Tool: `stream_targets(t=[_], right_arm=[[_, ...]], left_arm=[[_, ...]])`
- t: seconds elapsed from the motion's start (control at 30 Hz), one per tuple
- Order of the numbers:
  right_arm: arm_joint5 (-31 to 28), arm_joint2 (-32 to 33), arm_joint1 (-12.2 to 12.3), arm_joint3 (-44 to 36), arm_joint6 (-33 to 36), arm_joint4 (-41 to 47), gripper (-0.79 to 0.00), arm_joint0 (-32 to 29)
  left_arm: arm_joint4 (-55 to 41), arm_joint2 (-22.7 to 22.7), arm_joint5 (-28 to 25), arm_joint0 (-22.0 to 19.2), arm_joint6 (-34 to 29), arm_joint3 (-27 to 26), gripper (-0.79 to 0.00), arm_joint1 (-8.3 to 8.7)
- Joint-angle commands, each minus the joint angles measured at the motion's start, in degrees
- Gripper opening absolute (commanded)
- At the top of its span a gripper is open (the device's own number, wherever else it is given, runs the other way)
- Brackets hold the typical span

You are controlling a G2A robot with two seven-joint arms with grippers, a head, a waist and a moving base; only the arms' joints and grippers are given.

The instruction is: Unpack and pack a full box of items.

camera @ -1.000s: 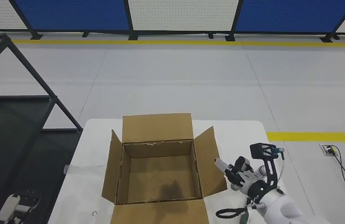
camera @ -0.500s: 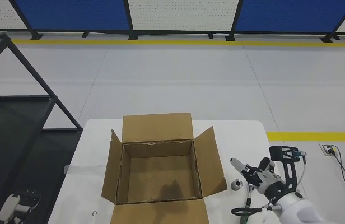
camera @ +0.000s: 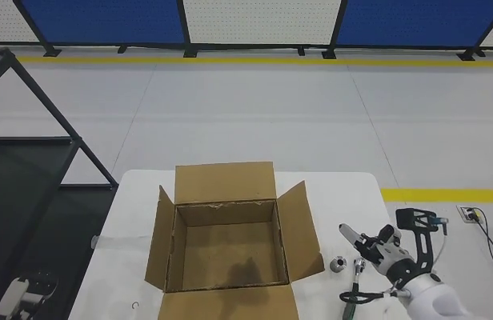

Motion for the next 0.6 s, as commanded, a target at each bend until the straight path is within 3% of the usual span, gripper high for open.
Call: stream_targets(t=[0.0, 0.17, 0.3, 0.57], right_arm=[[-0.75, 3.47, 0.26, -0.59, 0.76, 0.82, 0.000, -1.14], [-7.74, 10.35, 1.31, -0.65, 7.49, 1.23, 0.000, -4.48], [-9.72, 12.91, 2.08, 2.39, 13.01, -2.07, 0.000, -5.75], [-10.53, 9.36, 3.27, 11.64, 23.73, -8.36, 0.000, -3.37]], left_arm=[[0.00, 0.00, 0.00, 0.00, 0.00, 0.00, 0.000, 0.00], [0.00, 0.00, 0.00, 0.00, 0.00, 0.00, 0.000, 0.00], [0.00, 0.00, 0.00, 0.00, 0.00, 0.00, 0.000, 0.00], [0.00, 0.00, 0.00, 0.00, 0.00, 0.00, 0.000, 0.00]])
